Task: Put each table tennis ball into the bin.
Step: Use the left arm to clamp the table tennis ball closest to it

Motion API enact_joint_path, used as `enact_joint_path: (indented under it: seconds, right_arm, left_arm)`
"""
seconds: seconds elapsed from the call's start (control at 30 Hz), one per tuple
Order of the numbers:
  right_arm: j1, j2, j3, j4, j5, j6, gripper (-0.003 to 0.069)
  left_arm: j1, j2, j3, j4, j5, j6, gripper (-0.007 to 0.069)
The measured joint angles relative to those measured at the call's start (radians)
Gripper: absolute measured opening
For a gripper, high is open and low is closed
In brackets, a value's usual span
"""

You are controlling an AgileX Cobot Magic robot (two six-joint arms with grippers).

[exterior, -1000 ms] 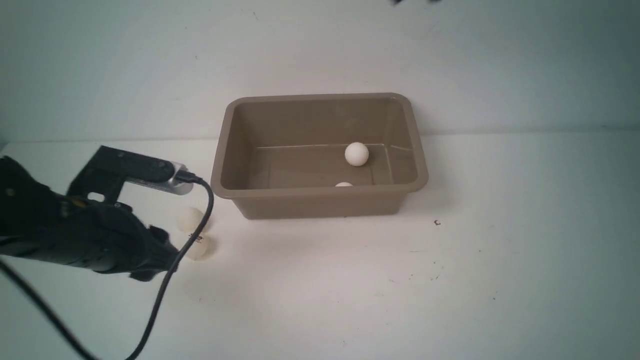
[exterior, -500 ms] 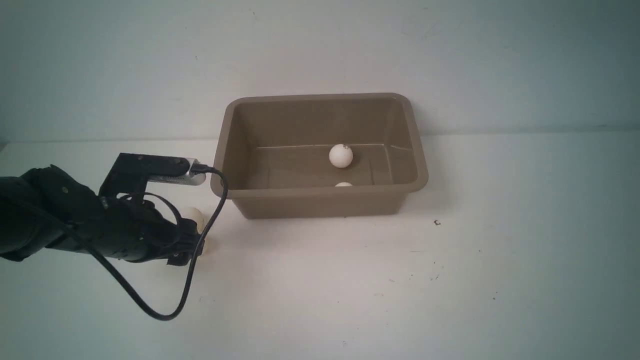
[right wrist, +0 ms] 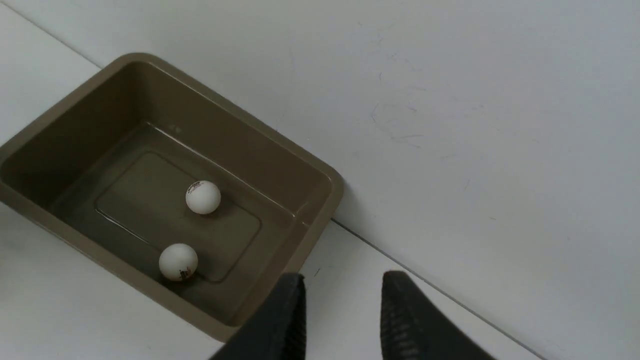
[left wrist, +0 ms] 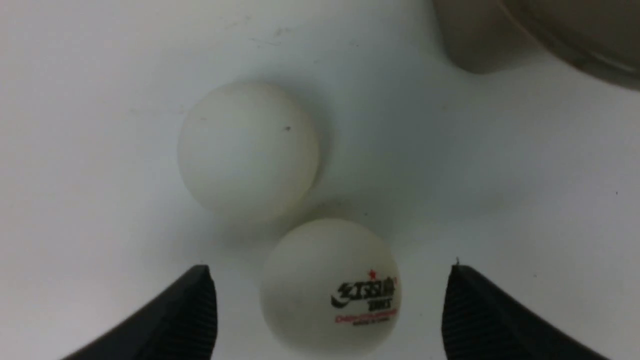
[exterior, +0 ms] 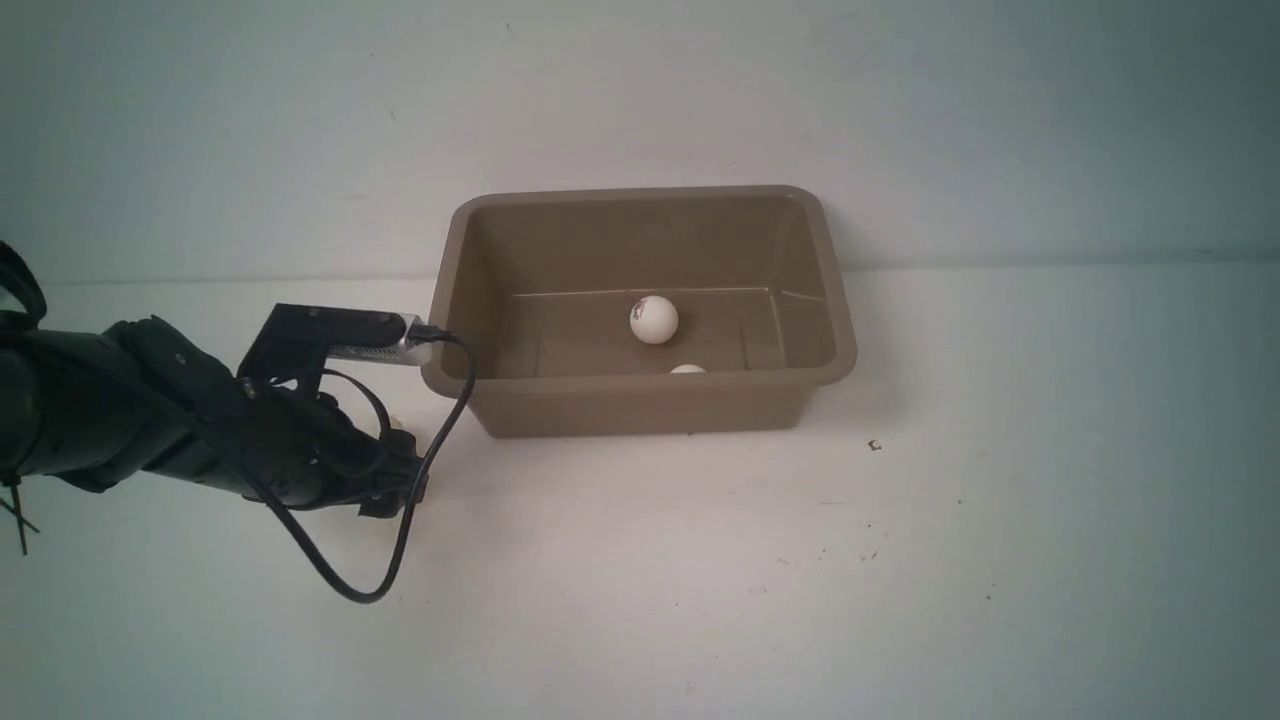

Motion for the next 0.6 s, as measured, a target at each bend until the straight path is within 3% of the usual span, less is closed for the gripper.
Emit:
enact_joint_path:
  seconds: [0.3,0.47,0.5,0.53,0.57,0.6]
  right_arm:
    - [0.0,0.0,0.0,0.001,-0.003,0.0,0.0206]
    - [0.0,0.0,0.0,0.001,-0.003,-0.001,0.0206]
    - [0.0,0.0,0.0,-0.003,-0.003,-0.001,0.0206]
    - [0.0,0.0,0.0,-0.003,-0.003,-0.001,0.0206]
    - [0.0,0.0,0.0,-0.003,-0.003,-0.002,0.0206]
    - [0.0,0.0,0.0,-0.003,-0.003,-0.002,0.0206]
  left_arm:
    - [0.0,0.062,-0.03,-0.012,0.011,0.0,0.0542]
    - [0.0,0.072,-0.034,-0.06,0.011,0.002,0.0501]
    - [0.0,0.072,-0.034,-0.082,0.011,0.002,0.0432]
    - [0.0,0.072,-0.034,-0.082,0.011,0.002,0.0432]
    - [0.0,0.072,-0.034,-0.092,0.011,0.002,0.0348]
    - [0.0,0.072,-0.034,-0.092,0.011,0.002,0.0345]
